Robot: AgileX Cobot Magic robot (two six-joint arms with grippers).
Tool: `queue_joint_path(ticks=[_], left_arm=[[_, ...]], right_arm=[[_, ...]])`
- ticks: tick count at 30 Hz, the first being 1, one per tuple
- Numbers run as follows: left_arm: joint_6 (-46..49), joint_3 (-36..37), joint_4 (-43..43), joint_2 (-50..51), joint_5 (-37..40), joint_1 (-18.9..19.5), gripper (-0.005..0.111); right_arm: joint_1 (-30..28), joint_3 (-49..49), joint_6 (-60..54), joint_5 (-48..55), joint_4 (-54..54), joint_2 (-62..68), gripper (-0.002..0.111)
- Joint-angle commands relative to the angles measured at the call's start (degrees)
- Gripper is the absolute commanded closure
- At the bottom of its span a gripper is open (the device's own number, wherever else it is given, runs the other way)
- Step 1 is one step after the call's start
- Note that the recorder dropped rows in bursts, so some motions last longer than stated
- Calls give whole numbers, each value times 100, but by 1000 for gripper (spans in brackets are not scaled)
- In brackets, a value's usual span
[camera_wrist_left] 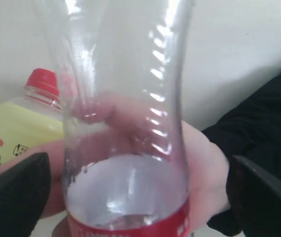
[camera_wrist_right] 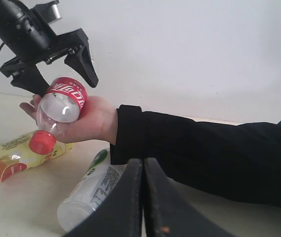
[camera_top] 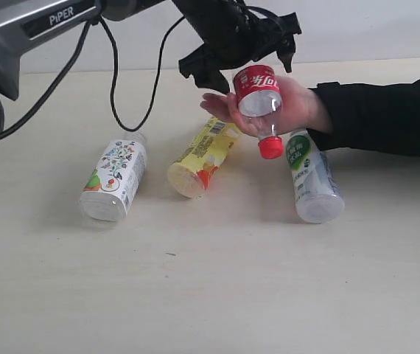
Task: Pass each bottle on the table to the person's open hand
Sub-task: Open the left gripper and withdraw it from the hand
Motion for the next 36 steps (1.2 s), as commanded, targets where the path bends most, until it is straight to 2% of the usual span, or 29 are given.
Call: queue_joint_path(ticks=[1, 7, 14, 16, 20, 28, 36], left_arm=[[222, -51, 57, -311, 149, 36, 15], [405, -51, 468, -629, 471, 36, 16], [718, -51, 1609, -1052, 1232, -73, 39], [985, -51, 1827, -1130, 1492, -68, 41], [1472, 5, 1957, -1222, 1492, -68, 41], [1722, 776, 2132, -1581, 1492, -102, 41], [1868, 1943, 2362, -1960, 1492, -102, 41]], right_arm=[[18, 26, 3, -17, 13, -31, 108], [18, 26, 3, -17, 13, -31, 108], [18, 26, 3, -17, 13, -31, 108], [18, 26, 3, -17, 13, -31, 108], [18, 26, 3, -17, 13, -31, 108], [18, 26, 3, -17, 2, -31, 108], [18, 26, 3, -17, 2, -31, 108]])
